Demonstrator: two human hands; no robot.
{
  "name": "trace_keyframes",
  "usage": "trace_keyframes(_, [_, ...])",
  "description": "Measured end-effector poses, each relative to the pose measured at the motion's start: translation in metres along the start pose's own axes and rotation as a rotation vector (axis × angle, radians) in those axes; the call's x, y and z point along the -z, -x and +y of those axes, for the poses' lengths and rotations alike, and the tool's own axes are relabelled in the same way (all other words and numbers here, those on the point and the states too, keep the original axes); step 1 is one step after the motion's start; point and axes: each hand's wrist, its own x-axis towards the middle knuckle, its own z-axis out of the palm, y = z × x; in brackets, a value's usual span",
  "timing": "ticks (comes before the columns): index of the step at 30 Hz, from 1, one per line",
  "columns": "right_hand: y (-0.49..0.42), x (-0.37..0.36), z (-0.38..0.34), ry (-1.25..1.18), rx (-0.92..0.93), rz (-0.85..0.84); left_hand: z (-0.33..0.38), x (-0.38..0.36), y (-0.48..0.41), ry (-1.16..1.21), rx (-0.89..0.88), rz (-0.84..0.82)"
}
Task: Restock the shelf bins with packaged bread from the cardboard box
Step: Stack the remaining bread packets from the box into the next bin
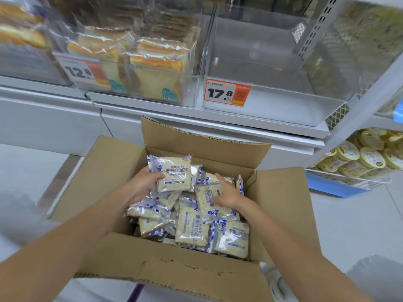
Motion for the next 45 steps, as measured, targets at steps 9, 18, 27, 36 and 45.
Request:
trace_keyframes(9, [0.002, 0.009, 0.000, 0.375, 0.010, -0.061, 0.007, -0.006, 0.022, -0.013, 0.000, 0.001])
trace_keyframes(18, [0.058, 0.065, -0.072, -0.526, 0.213, 0.232, 0.050, -0.032, 0.053, 0.100, -0.105, -0.091])
trace_keyframes(27, [0.098, 0.105, -0.117, -0.514, 0.312, 0.188, 0.122, -0.055, 0.085, 0.014, -0.418, -0.139])
trace_keyframes(36, [0.108, 0.202, -0.141, -0.943, 0.400, 0.208, 0.239, -0.070, 0.096, -0.261, -0.729, 0.137])
trace_keyframes(45, [-0.001, 0.319, -0.159, -0.872, 0.271, 0.649, 0.333, -0.046, -0.009, -0.757, -0.888, 0.444])
